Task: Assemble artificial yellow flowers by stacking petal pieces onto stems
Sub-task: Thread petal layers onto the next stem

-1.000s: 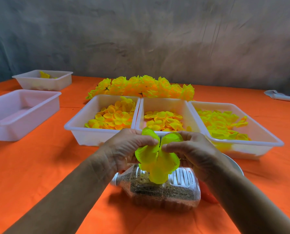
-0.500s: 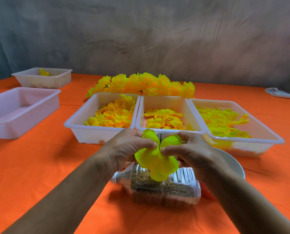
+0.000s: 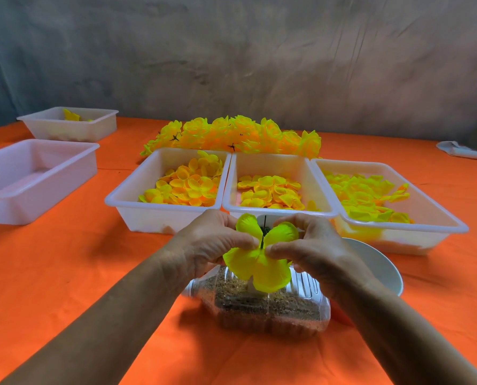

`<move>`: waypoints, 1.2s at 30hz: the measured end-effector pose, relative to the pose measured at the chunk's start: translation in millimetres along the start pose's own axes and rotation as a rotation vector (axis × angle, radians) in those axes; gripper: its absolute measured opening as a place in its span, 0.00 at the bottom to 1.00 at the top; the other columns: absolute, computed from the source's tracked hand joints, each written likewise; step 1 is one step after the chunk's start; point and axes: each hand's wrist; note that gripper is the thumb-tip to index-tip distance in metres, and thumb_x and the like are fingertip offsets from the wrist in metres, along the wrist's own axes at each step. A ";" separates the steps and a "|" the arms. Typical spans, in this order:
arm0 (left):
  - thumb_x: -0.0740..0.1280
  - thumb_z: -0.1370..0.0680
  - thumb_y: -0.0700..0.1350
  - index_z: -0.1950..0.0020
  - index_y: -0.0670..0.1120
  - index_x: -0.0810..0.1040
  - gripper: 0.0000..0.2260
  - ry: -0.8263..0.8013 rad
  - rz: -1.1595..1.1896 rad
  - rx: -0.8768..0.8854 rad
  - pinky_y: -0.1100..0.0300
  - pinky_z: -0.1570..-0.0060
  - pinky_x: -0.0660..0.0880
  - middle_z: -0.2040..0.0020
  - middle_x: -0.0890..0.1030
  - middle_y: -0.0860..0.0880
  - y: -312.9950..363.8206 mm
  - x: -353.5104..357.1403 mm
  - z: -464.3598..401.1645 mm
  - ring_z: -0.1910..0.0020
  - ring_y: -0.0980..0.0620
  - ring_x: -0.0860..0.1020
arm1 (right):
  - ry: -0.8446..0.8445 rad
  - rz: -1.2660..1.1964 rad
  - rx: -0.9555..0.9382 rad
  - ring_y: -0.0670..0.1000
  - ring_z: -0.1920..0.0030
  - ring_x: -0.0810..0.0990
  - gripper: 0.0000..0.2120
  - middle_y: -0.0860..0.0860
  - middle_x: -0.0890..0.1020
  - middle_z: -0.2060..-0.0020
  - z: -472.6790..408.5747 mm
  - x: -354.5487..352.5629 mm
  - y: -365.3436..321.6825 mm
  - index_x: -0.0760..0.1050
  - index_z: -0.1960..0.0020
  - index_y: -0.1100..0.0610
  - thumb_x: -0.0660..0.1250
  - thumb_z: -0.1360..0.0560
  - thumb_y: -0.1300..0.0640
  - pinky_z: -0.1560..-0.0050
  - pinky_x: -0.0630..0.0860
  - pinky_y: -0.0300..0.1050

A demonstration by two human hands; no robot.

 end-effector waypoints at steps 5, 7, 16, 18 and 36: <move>0.68 0.28 0.31 0.61 0.38 0.79 0.05 -0.010 0.011 -0.002 0.70 0.81 0.68 0.76 0.79 0.50 -2.8 -0.1 -0.9 0.80 0.58 0.76 | 0.032 0.027 -0.013 0.36 0.79 0.73 0.19 0.49 0.79 0.70 -2.1 -0.1 5.6 0.75 0.58 0.51 0.76 0.38 0.70 0.79 0.65 0.29; 0.68 0.28 0.31 0.61 0.38 0.80 0.05 -0.022 0.012 0.000 0.69 0.79 0.70 0.74 0.80 0.49 -3.7 -0.8 -1.5 0.77 0.56 0.78 | 0.033 0.024 -0.007 0.36 0.79 0.73 0.20 0.50 0.79 0.67 -1.8 -0.7 6.4 0.75 0.55 0.51 0.76 0.38 0.70 0.79 0.66 0.29; 0.72 0.29 0.37 0.55 0.41 0.82 0.04 0.004 -0.022 -0.016 0.54 0.59 0.79 0.63 0.83 0.44 -12.4 -3.0 -3.0 0.66 0.48 0.81 | 0.019 -0.030 0.063 0.40 0.74 0.76 0.24 0.53 0.79 0.63 1.7 -1.4 5.6 0.75 0.43 0.59 0.76 0.37 0.70 0.80 0.66 0.29; 0.72 0.29 0.38 0.55 0.42 0.82 0.04 0.020 -0.035 -0.027 0.44 0.48 0.75 0.59 0.82 0.41 -12.3 -2.5 -1.7 0.60 0.43 0.80 | 0.015 -0.026 0.082 0.43 0.71 0.76 0.24 0.53 0.79 0.62 1.9 -2.3 5.0 0.75 0.43 0.58 0.76 0.36 0.68 0.81 0.65 0.29; 0.71 0.27 0.41 0.56 0.44 0.77 0.04 0.073 0.006 -0.001 0.68 0.78 0.70 0.72 0.80 0.52 -6.7 -6.9 -0.2 0.77 0.59 0.75 | 0.009 0.008 0.028 0.44 0.66 0.73 0.20 0.51 0.76 0.63 -2.5 -6.9 -0.8 0.76 0.45 0.55 0.76 0.35 0.64 0.79 0.65 0.27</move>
Point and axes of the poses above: each hand's wrist, its own z-axis away from the middle knuckle, its own x-axis out of the palm, y = z × x
